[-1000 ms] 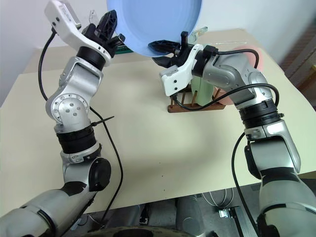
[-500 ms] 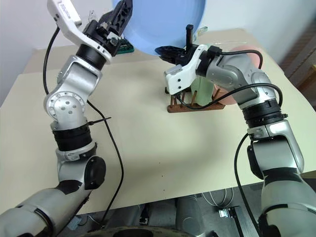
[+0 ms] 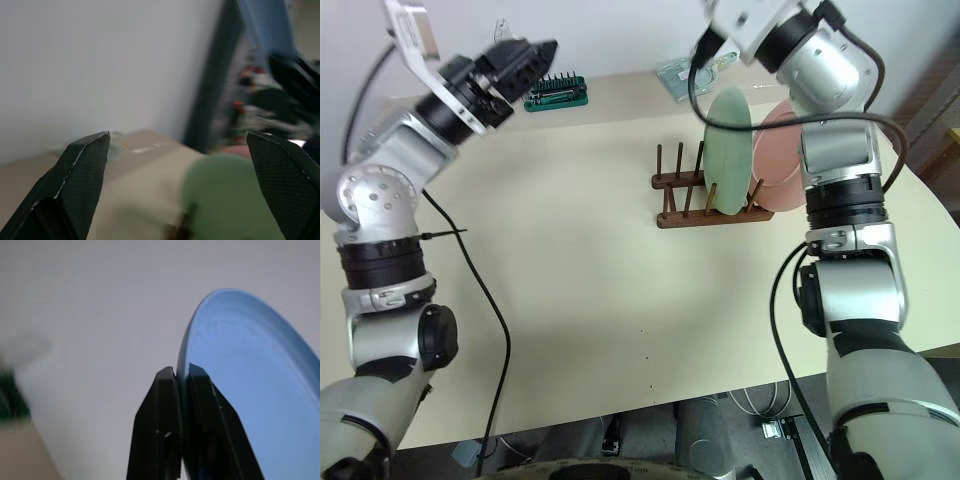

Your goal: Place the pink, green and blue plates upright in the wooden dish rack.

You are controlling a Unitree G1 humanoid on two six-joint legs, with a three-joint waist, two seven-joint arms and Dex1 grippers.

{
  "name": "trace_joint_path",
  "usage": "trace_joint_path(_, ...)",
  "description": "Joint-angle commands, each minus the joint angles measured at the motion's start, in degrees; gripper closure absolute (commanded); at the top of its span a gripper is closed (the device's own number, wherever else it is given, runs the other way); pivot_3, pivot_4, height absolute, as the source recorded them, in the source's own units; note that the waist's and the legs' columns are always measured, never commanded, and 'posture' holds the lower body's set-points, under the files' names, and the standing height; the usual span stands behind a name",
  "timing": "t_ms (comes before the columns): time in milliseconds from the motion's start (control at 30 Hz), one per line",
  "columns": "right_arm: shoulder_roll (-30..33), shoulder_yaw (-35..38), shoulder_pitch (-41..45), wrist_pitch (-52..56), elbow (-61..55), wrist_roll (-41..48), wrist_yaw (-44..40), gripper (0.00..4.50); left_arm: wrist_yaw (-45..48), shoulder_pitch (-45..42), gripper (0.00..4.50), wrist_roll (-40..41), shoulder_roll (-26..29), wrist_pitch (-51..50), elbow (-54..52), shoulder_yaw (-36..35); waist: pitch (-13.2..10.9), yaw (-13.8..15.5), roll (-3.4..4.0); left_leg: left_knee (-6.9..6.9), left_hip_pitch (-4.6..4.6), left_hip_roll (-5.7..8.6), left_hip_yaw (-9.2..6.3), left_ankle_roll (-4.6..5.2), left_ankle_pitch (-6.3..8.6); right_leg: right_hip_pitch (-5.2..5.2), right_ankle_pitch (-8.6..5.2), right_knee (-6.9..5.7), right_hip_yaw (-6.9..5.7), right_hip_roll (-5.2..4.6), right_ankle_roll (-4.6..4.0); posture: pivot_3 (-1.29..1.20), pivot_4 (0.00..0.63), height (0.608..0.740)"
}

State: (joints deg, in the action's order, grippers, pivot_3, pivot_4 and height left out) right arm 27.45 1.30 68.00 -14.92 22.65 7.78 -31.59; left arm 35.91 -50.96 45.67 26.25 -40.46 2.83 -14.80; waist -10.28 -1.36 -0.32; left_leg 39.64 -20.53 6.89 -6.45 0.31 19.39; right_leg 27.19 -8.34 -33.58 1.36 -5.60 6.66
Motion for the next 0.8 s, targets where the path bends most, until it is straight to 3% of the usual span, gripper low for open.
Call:
trace_joint_path(33,-5.84,10.70,3.41,30.52,-17.66,39.60,1.43,4.50,11.42,3.04,0.05,-3.56,6.22,3.08,-1.91,4.44,0.00,-0.71,0.05,-0.01,-0.01,-0.08,-0.02,-0.01,0.00,0.01,0.04,-0.05,-0.03,0.04,-0.06,0.00,0.150,0.740)
trace_joint_path(167,-6.52,13.74,-2.45,51.48,-26.37,60.97,10.49,4.50,23.27,9.82,0.05,-0.60,12.22,1.99,-7.43,5.51,0.05,-0.92,0.11,-0.15,0.04,-0.10,-0.09,-0.03,-0.01,0.02,0.05,-0.17,-0.10,0.05,-0.12,0.00,0.150,0.740)
trace_joint_path(333,-10.89,17.80,-6.94,57.06,-29.72,80.07,29.49,4.50,30.20,12.87,0.05,-1.27,16.18,3.54,-6.54,4.89,0.02,-0.86,0.18,-0.31,0.10,-0.11,0.03,-0.13,-0.08,0.04,0.12,-0.08,-0.06,0.03,-0.20,0.00,0.150,0.740)
trace_joint_path(500,-10.41,19.49,-12.94,57.75,-29.21,84.81,36.49,4.50,33.82,14.11,0.05,-2.94,16.84,7.05,-5.72,5.34,0.07,-0.57,0.13,-0.35,0.11,-0.13,0.02,-0.12,-0.07,0.04,0.12,-0.08,-0.10,0.04,-0.21,0.00,0.150,0.740)
trace_joint_path(600,-5.74,16.73,-14.84,60.34,-30.00,79.16,33.62,4.50,34.66,14.58,0.05,-5.81,17.08,10.65,-5.32,5.98,0.06,-0.52,0.15,-0.35,0.07,-0.10,0.10,-0.06,-0.05,0.02,0.13,0.02,-0.10,0.03,-0.20,0.00,0.150,0.740)
trace_joint_path(800,-7.92,17.82,-17.93,58.73,-29.46,79.51,38.16,4.50,33.45,14.46,0.05,-11.28,16.60,17.29,-3.93,6.38,0.05,-1.09,0.18,-0.43,0.11,-0.28,0.18,-0.08,-0.06,0.06,0.15,0.06,-0.09,0.11,-0.23,0.00,0.150,0.740)
